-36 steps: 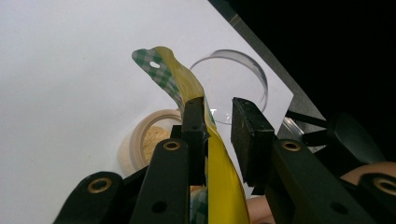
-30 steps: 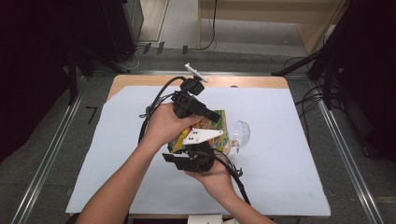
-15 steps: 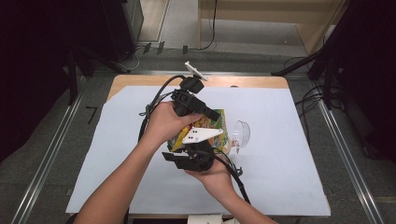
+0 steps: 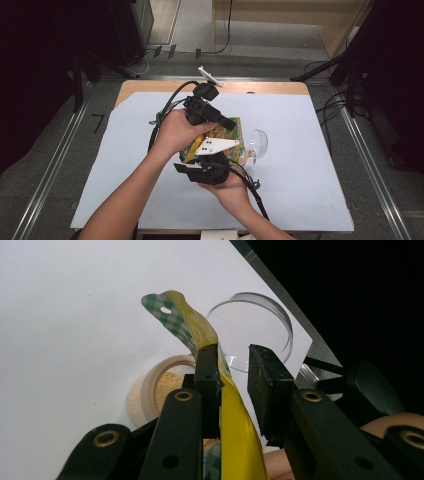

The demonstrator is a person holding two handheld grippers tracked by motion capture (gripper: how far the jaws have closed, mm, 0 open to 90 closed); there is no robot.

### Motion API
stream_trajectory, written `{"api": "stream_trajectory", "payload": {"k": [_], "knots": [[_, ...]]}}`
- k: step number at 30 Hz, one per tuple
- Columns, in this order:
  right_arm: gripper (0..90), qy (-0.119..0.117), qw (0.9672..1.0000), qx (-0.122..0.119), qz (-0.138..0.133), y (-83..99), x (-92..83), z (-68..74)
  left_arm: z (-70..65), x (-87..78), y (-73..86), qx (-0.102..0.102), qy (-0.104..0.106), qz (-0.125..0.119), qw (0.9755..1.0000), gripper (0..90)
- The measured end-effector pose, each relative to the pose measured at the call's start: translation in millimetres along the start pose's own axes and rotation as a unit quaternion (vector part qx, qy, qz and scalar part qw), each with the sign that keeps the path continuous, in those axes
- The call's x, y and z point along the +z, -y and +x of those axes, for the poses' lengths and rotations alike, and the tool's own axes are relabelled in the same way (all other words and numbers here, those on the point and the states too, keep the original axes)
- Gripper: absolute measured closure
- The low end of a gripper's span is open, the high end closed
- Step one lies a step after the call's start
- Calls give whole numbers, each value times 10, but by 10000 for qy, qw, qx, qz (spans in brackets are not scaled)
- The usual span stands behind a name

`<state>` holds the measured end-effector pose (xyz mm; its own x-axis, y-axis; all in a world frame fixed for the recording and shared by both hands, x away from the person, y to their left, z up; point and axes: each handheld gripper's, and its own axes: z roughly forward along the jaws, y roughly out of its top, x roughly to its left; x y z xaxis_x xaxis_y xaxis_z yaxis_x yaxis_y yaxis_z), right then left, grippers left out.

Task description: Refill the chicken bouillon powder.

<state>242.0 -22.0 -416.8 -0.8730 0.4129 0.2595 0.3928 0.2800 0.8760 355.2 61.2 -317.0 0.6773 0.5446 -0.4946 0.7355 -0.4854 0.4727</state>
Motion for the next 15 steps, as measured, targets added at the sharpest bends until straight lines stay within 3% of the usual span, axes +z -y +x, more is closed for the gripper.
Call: {"api": "stream_trajectory", "payload": {"k": [15], "knots": [[700, 44, 10000, -28, -70, -30, -32, -9, -59, -24, -42, 97, -57, -24, 9999, 757]]}}
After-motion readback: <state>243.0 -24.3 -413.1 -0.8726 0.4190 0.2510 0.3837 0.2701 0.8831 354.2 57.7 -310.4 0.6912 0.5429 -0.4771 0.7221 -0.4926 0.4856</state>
